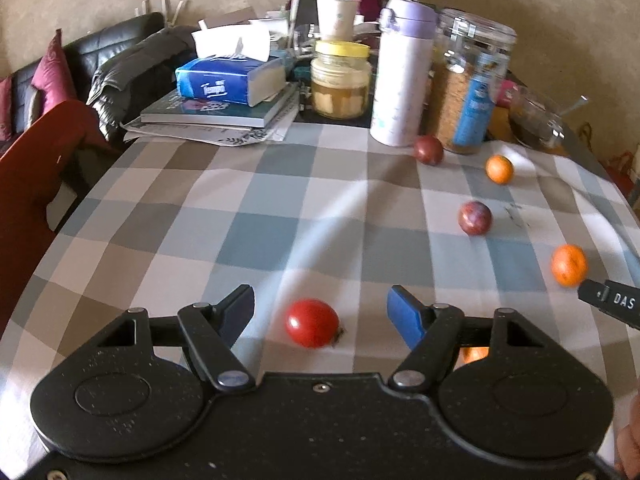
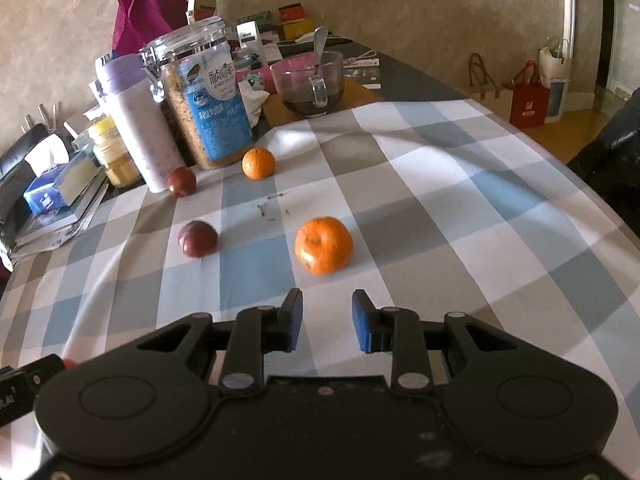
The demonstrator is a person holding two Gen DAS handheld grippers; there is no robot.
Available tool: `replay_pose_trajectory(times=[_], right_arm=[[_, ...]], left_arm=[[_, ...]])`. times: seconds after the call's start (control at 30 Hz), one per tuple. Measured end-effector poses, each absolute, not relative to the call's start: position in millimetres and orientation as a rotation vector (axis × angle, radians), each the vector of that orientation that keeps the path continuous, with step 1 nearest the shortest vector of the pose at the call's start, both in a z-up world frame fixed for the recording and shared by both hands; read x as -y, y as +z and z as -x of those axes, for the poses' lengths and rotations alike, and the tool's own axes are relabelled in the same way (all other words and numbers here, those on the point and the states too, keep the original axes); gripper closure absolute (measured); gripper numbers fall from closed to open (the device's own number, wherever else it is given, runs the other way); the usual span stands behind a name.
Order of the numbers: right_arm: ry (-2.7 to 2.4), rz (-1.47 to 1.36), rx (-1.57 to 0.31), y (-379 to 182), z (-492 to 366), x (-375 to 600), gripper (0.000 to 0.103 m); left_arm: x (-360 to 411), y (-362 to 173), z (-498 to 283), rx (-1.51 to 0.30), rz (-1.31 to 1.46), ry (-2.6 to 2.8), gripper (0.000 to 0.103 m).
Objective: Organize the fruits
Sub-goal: 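Move the left tool to a red tomato while the right tool approaches a mandarin, then close the left tool on the red tomato while the right tool grasps the mandarin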
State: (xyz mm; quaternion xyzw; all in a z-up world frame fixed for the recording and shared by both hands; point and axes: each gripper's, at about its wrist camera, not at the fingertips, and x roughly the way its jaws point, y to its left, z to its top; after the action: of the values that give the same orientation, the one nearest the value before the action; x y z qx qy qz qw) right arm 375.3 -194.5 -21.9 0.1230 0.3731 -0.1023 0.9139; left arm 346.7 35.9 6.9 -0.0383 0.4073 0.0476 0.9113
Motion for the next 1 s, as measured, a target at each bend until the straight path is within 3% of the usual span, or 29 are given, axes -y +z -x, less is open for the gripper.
replay_pose_trajectory(times=[0.47, 0.67, 1.0], right_arm=[[-0.223, -0.286, -0.737, -50, -399, 197, 0.073], [-0.247, -0.221, -0.619, -42, -391, 188, 0.073], [-0.261, -0.229, -0.624, -45, -393, 193, 0.073]], left_arm=[[-47, -23, -356, -0.861, 0.091, 0.142, 0.029], [-44, -30, -353, -0.876, 0.088, 0.125, 0.029], [-36, -40, -356, -0.913, 0.045, 0.136, 0.029]])
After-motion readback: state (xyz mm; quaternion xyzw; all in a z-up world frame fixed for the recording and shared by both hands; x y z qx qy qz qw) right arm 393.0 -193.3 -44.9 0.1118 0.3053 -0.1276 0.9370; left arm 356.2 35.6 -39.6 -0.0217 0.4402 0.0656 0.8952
